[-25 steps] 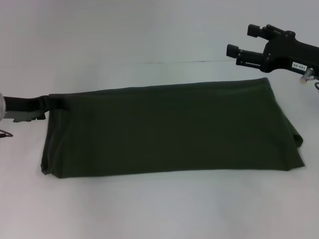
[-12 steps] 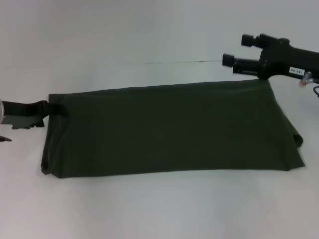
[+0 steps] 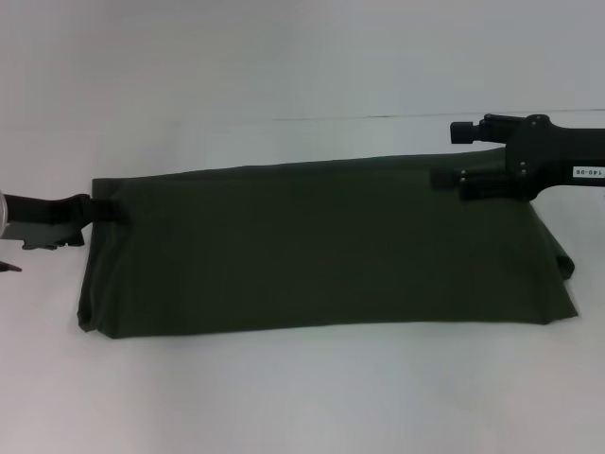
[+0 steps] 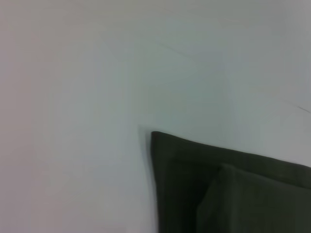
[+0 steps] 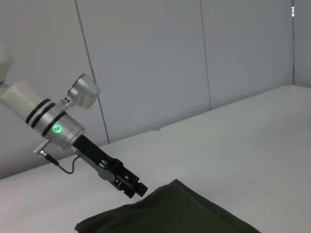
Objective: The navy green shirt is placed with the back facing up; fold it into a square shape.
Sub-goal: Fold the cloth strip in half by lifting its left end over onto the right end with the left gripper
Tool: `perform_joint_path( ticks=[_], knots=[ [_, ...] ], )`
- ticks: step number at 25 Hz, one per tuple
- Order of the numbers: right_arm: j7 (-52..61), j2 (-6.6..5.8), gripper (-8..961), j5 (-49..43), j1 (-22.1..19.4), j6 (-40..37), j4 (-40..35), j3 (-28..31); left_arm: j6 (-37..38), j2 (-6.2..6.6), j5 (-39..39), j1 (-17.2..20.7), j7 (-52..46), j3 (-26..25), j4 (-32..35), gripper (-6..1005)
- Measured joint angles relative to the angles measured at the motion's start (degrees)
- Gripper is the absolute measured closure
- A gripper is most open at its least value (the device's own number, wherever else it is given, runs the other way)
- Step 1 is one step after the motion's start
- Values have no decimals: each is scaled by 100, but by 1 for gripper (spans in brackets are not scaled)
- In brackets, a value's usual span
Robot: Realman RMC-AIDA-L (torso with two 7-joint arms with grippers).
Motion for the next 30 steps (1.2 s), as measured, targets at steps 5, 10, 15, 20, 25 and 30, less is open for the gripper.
perform_joint_path(
  ticks=[5, 10, 15, 20, 25, 30],
  knots=[
    [2, 8, 37, -1, -2, 8, -63, -38, -250, -31, 6, 19, 50, 43, -57, 140],
    [8, -6, 37, -9, 29, 9, -66, -43, -401, -38, 6, -16, 125, 78, -207, 139],
    [10, -9, 37, -16, 47, 13, -67, -43, -473, -56, -3, -31, 255, 92, -259, 139],
    [7, -13, 36, -19, 59, 16, -74, -41, -491, -69, 6, -52, 264, 92, -285, 139],
    [6, -14, 36, -21, 87, 29, -75, -38, -426, -72, 6, -75, 241, 90, -287, 139],
    [1, -14, 37, -21, 102, 29, -75, -38, -399, -74, 6, -77, 251, 89, -320, 139]
  ],
)
